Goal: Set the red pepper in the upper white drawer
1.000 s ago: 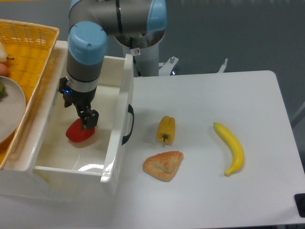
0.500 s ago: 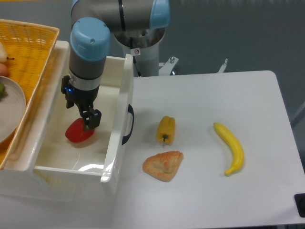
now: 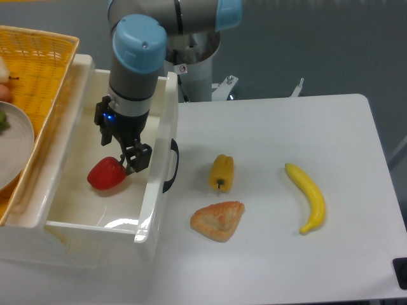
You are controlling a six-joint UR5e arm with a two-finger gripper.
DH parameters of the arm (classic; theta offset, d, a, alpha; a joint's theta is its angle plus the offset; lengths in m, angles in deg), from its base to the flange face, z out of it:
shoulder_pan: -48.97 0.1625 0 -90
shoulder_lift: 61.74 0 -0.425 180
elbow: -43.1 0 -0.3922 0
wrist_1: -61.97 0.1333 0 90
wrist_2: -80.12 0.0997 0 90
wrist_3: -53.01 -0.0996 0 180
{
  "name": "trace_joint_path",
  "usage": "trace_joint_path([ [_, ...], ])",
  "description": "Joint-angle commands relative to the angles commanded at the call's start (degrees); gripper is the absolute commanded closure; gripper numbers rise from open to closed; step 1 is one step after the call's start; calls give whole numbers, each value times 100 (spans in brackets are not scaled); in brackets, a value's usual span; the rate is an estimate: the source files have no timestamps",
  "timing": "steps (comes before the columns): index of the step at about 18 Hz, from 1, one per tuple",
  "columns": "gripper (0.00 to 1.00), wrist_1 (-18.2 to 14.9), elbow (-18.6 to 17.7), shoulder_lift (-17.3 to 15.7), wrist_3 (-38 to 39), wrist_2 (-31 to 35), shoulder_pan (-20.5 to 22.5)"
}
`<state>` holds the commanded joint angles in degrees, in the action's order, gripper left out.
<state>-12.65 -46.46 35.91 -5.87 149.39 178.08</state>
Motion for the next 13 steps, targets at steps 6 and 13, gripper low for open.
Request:
trace_joint_path([
  [6,8,-44,-35,-264,0,-528,501],
  [13,0,-35,-35,-291,35,-537,887],
])
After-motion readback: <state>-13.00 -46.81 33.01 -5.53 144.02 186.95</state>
